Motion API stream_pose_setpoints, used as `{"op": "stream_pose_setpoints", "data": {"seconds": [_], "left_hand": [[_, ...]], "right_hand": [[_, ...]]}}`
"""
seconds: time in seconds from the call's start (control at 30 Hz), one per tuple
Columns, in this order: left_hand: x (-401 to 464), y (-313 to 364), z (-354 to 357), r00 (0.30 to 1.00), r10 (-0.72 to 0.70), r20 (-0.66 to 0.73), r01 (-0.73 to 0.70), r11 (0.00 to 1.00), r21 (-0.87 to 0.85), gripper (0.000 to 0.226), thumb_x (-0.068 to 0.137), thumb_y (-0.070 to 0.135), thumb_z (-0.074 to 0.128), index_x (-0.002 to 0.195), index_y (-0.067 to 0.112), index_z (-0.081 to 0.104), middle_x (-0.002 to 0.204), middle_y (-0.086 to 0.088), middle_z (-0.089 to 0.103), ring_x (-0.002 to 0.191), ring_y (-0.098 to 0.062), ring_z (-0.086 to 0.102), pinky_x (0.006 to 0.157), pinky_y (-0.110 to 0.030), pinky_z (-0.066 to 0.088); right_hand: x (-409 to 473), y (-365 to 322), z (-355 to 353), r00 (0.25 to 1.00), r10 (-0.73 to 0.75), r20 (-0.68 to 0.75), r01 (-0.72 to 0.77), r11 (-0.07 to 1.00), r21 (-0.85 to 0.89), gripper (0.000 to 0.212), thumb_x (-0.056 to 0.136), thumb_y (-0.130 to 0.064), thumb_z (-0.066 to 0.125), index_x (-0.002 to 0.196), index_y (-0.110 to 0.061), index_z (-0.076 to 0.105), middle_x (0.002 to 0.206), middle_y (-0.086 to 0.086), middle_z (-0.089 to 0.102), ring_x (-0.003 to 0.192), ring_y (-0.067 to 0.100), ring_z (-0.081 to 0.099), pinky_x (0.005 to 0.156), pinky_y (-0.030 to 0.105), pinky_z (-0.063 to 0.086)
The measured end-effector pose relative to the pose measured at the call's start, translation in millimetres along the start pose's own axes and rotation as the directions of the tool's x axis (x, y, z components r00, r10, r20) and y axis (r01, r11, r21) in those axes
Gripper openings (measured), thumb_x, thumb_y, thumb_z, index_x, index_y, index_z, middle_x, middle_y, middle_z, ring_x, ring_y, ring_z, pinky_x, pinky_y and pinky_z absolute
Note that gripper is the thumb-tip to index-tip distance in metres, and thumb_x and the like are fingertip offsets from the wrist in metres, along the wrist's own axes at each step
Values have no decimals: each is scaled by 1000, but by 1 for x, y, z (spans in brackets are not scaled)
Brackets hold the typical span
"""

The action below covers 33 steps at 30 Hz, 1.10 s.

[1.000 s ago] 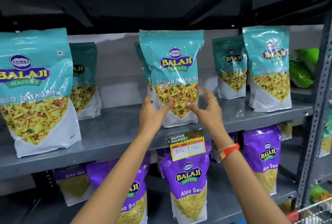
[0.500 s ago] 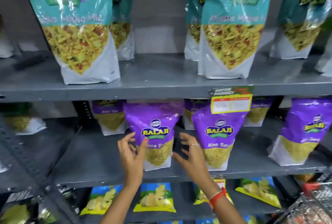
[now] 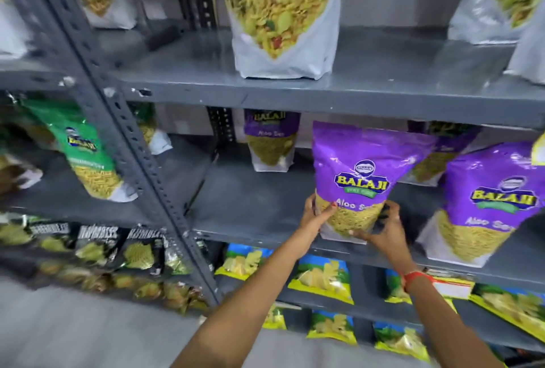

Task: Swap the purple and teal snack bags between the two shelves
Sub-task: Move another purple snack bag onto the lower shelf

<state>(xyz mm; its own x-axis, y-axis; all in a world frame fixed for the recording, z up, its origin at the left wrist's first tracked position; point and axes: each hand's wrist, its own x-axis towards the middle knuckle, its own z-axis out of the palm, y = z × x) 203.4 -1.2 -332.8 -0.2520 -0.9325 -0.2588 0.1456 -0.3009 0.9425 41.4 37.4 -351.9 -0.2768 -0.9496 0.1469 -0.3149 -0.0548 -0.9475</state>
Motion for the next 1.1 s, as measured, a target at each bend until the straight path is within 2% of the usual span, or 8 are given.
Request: {"op": "stream_pose_setpoints", "data": {"seconds": [0.07, 0.13, 0.2, 0.3, 0.43, 0.6, 0.83, 1.1], "left_hand": [[1, -3, -10, 1000, 7, -13, -6, 999, 34, 51, 85, 10, 58, 130, 11, 34, 124, -10, 53, 110, -19, 51, 102, -41, 41], [3, -7, -23, 999, 23, -33, -21, 999, 45, 50, 84, 8, 59, 128, 9, 36, 119, -11, 54, 108, -21, 52, 102, -43, 40], [4, -9, -41, 996, 65, -60, -63, 998, 31, 49, 80, 11, 63, 123, 9, 40, 115, -12, 56, 100, -19, 56, 100, -42, 42], [7, -10, -73, 987, 102, -124, -100, 995, 23, 38, 79, 11, 63, 112, 19, 45, 114, -14, 57, 94, -18, 59, 100, -45, 42], [6, -2, -112, 973, 115, -200, -111, 993, 31, 42, 83, 12, 61, 121, 16, 46, 127, -20, 57, 115, -33, 56, 103, -51, 43], [3, 19, -146, 961, 138, -242, -127, 990, 58, 46, 84, 18, 60, 127, 16, 43, 127, -12, 57, 118, -28, 54, 103, -49, 43], [0, 26, -172, 957, 142, -253, -139, 990, 28, 43, 86, 17, 57, 126, 17, 43, 115, -4, 58, 93, -9, 59, 69, -22, 54], [-8, 23, -187, 954, 152, -257, -137, 988, 74, 39, 88, 18, 53, 126, 18, 42, 98, 4, 61, 86, -2, 58, 61, -19, 54]], "right_hand": [[2, 3, 6, 1000, 9, -16, -9, 999, -42, 106, 27, -40, 93, 110, -16, 33, 94, -7, 52, 83, 11, 54, 67, 1, 44], [4, 7, 15, 1000, 7, -18, -8, 999, -44, 95, 37, -3, 93, 109, -15, 33, 98, -2, 54, 93, 23, 57, 69, 3, 47], [4, 3, 31, 1000, -9, 2, 9, 999, -42, 92, 39, 5, 90, 109, -13, 33, 103, 3, 54, 98, 25, 57, 71, 3, 47], [4, -9, 64, 998, -14, 59, 16, 999, -34, 88, 41, 2, 90, 105, -12, 31, 103, 1, 56, 97, 20, 57, 74, 5, 47], [4, -21, 107, 997, 18, 80, -13, 998, -64, 89, 43, -16, 93, 104, -15, 29, 100, -11, 58, 99, 20, 60, 86, 36, 50], [9, -39, 143, 995, 1, 103, 4, 999, -49, 98, 43, -24, 93, 118, -14, 31, 110, -1, 60, 101, 18, 60, 85, 34, 50], [11, -50, 168, 992, 21, 128, -11, 997, -76, 91, 43, -29, 92, 113, -20, 35, 108, 2, 64, 105, 24, 61, 82, 35, 50], [-4, -52, 179, 994, -16, 108, 22, 998, -51, 89, 44, -31, 92, 112, -21, 35, 109, 3, 63, 104, 22, 60, 83, 35, 51]]}}
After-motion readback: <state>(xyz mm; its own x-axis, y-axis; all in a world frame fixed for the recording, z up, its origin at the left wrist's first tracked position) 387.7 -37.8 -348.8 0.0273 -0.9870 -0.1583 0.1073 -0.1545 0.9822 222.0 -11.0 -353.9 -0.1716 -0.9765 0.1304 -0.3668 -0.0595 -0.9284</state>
